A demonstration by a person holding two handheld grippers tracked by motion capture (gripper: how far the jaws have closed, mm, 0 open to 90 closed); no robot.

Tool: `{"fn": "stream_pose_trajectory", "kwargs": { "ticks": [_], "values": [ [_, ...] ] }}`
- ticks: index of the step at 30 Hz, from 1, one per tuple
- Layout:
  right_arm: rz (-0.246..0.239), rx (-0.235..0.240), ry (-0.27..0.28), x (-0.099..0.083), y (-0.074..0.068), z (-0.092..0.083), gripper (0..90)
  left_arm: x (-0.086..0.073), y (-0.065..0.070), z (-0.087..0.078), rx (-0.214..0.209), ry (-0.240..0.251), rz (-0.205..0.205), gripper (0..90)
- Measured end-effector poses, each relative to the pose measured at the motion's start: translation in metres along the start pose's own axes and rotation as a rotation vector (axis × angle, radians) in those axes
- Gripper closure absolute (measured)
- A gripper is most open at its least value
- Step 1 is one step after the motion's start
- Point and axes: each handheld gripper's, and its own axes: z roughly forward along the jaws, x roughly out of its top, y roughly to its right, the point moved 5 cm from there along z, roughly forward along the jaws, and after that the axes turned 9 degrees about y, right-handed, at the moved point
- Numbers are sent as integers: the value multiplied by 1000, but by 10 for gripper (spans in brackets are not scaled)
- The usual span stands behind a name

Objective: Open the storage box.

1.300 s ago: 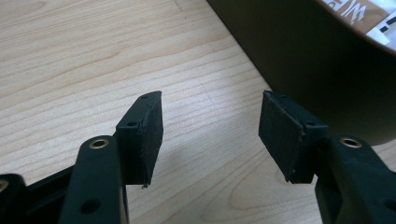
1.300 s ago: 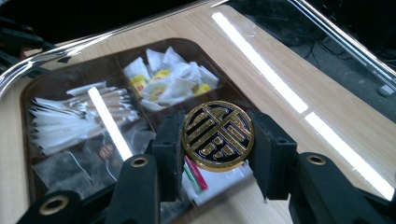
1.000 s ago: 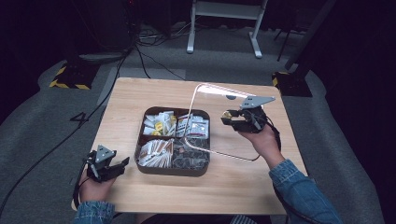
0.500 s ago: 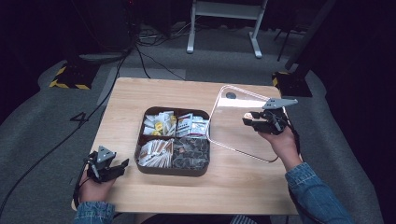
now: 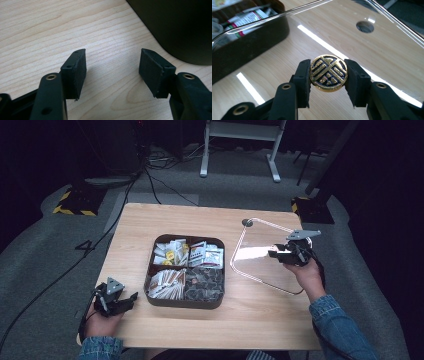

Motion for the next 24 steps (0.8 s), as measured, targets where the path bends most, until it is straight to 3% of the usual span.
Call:
{"fn": "stream_pose_trajectory", "kwargs": {
  "ticks": [11,24],
  "values": [
    [73,-24,-76,-46,19,24,588,-1,-2,1,-21,6,-39,392],
    [108,-37,-109,-68,26,40,587,-1,-2,2,-21,17,-39,389]
  ]
}}
